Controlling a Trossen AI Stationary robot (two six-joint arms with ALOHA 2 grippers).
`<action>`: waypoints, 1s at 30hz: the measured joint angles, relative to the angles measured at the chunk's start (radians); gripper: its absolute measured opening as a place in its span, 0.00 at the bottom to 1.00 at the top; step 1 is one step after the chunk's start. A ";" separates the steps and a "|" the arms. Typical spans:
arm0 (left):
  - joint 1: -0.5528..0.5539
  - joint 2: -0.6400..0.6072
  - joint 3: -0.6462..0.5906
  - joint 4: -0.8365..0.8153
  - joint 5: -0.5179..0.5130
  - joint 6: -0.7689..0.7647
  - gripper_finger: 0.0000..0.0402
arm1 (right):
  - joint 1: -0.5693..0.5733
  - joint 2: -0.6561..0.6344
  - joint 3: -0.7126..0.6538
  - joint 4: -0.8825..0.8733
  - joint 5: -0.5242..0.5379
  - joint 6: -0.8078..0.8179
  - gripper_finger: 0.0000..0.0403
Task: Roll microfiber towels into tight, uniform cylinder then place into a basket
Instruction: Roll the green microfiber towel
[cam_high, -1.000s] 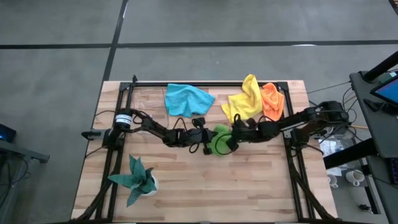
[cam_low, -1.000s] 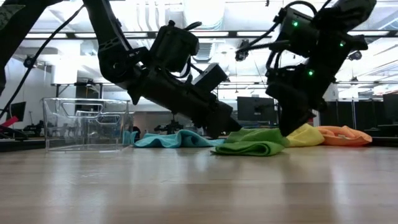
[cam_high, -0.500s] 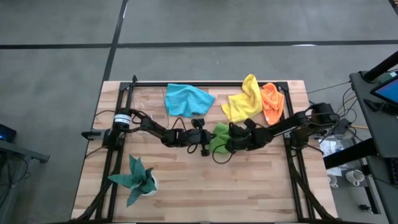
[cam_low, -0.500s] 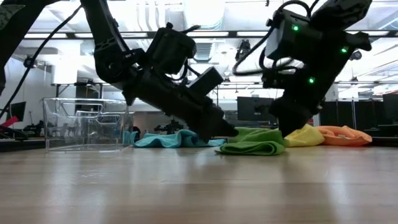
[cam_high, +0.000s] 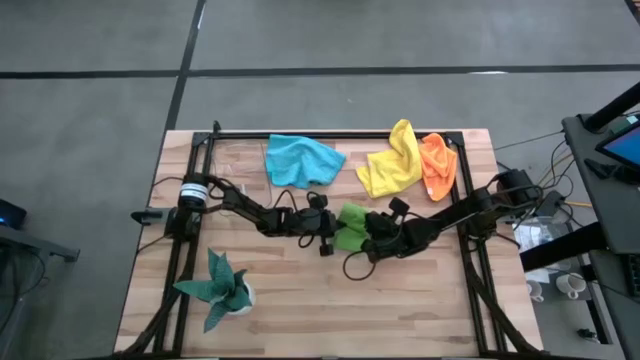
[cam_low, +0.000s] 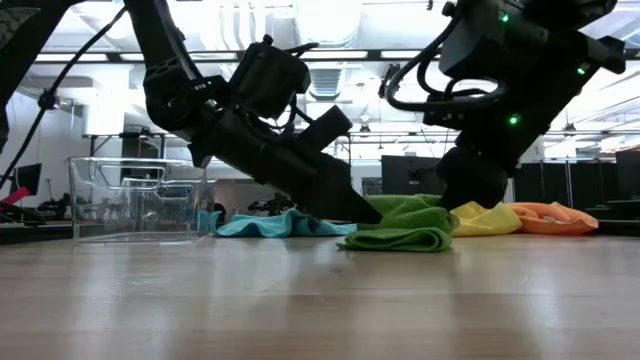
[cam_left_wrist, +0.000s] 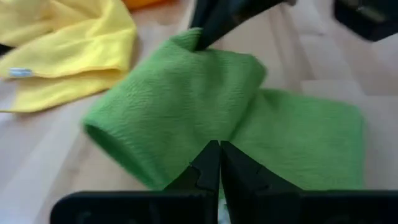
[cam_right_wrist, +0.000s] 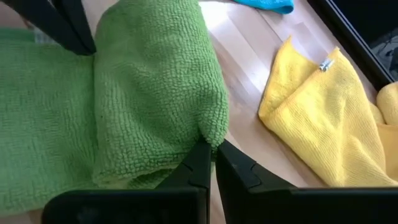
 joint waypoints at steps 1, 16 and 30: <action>0.000 0.000 0.000 0.009 0.002 -0.005 0.00 | 0.000 0.001 0.001 -0.002 0.000 0.000 0.02; 0.054 0.092 0.041 0.044 0.000 -0.033 0.00 | 0.012 0.022 0.040 0.096 -0.027 -0.175 0.02; 0.041 0.049 0.024 0.011 0.021 0.001 0.00 | 0.039 0.033 0.040 0.089 -0.047 -0.279 0.02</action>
